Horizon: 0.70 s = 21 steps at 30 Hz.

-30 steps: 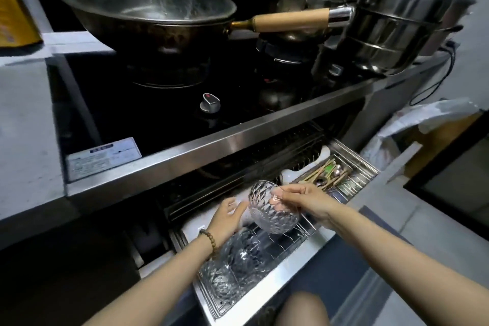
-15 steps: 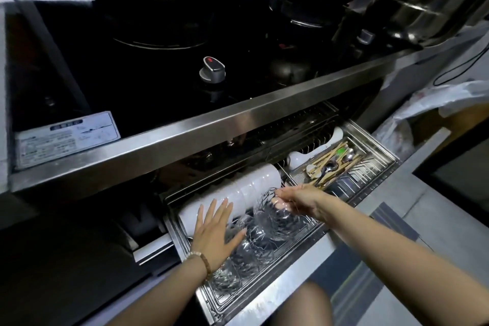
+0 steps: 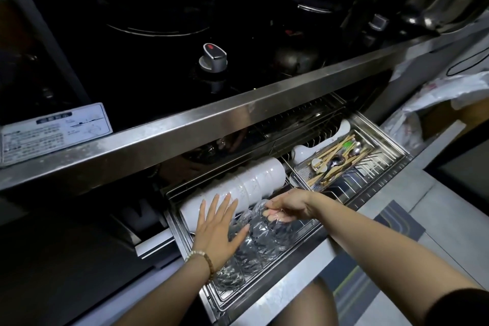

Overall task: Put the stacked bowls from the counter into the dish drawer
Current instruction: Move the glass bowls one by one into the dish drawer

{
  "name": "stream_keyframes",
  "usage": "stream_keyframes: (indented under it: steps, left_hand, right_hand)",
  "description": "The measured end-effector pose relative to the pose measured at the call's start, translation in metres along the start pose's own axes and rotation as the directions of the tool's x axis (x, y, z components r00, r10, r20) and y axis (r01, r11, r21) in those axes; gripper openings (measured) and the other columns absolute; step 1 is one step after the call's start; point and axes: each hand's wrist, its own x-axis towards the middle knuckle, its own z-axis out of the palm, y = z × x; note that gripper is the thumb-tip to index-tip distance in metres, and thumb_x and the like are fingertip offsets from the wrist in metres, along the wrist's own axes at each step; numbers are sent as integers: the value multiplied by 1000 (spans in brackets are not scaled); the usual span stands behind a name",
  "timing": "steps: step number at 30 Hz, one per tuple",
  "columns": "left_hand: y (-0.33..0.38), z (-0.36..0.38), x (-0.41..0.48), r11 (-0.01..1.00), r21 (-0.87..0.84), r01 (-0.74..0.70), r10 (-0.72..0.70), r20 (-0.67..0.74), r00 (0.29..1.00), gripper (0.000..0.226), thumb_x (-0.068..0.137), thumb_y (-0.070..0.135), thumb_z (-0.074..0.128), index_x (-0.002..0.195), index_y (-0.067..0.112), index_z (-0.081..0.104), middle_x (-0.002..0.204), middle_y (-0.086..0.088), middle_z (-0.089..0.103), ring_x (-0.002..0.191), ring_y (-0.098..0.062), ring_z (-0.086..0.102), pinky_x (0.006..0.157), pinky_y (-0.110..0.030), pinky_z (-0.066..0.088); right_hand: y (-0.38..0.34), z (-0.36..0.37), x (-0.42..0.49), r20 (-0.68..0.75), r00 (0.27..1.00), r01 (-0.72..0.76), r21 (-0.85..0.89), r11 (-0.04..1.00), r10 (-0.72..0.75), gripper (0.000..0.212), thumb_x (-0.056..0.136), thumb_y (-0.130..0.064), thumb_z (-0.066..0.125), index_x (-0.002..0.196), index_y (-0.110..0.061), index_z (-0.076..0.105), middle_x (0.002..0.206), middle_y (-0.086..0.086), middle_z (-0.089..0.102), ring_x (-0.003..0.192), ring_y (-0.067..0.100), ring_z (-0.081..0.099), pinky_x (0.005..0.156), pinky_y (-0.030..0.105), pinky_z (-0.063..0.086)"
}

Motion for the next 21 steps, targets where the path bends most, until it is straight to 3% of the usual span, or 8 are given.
stream_keyframes:
  steps: [2, 6, 11, 17, 21]
  left_hand:
    - [0, 0, 0, 1000, -1, 2, -2, -2, 1000, 82, 76, 75, -7, 147, 35, 2, 153, 14, -7, 138, -9, -22, 114, -41, -21]
    - [0, 0, 0, 1000, -9, 2, -2, 1, 1000, 81, 76, 75, -7, 147, 37, 5, 156, 11, -3, 139, -9, -20, 115, -43, -17]
    - [-1, 1, -1, 1000, -4, 0, 0, 5, 1000, 80, 76, 75, -8, 146, 38, 4, 157, 10, -3, 139, -9, -22, 114, -41, -20]
    - [-2, 2, 1, 1000, -4, -6, 6, 25, 1000, 81, 76, 76, -8, 146, 38, 6, 157, 10, -3, 138, -9, -23, 112, -40, -23]
    - [0, -3, 3, 1000, 12, 1, -2, 94, 996, 86, 74, 78, -6, 148, 35, 4, 158, 8, -3, 143, -13, -17, 113, -42, -21]
  right_hand:
    - [1, 1, 0, -2, 1000, 3, -22, 1000, -3, 20, 98, -17, 48, 88, -10, 63, 65, -2, 72, 66, 11, 63, 55, 20, 54]
    - [2, 2, 2, 29, 999, -14, -60, 998, 16, 22, 99, -16, 44, 86, -12, 61, 62, -2, 72, 55, 8, 65, 54, 21, 55]
    - [2, 3, 0, 71, 997, -8, -84, 996, 14, 25, 100, -11, 40, 81, -10, 56, 52, -5, 69, 47, 0, 65, 47, 13, 53]
    - [-1, 5, -10, -1, 999, 37, -208, 977, -38, 11, 95, -15, 53, 86, -10, 59, 84, 7, 62, 72, 16, 59, 72, 27, 50]
    - [-2, 9, -18, -120, 988, 41, -389, 920, -94, 15, 90, -25, 61, 90, -10, 60, 79, 4, 57, 64, 13, 52, 61, 22, 48]
